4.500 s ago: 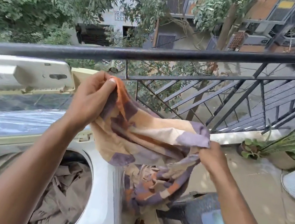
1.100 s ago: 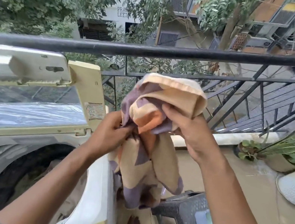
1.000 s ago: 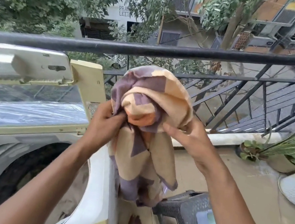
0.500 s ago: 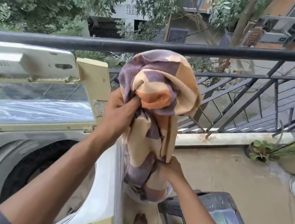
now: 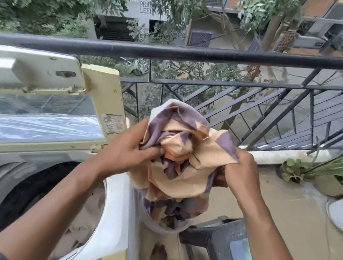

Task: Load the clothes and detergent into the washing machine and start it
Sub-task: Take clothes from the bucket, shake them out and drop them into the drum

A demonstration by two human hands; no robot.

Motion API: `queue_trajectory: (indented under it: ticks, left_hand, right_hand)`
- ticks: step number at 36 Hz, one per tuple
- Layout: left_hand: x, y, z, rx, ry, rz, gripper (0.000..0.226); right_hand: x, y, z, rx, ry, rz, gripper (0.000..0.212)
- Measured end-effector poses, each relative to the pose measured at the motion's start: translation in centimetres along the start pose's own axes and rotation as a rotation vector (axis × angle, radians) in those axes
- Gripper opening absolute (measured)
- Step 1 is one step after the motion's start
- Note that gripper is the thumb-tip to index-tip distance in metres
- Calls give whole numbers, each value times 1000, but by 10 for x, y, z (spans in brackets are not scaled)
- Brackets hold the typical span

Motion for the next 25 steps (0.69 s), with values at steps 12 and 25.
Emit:
queue_trajectory:
  ticks: [12,25]
  left_hand:
    - [-39,4,23,-226,248,90,55]
    - [-38,13,-37,-556,-231,-59,23]
  right_hand:
    - [122,-33,1,78,244,-401,15]
    - [9,-37,46,67,278,-71,47]
Point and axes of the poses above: each hand's wrist, its own y-axis towards the middle knuckle, its own z-axis out of the palm, x = y × z, the point moved 8 cm from there along y, towards the middle knuckle
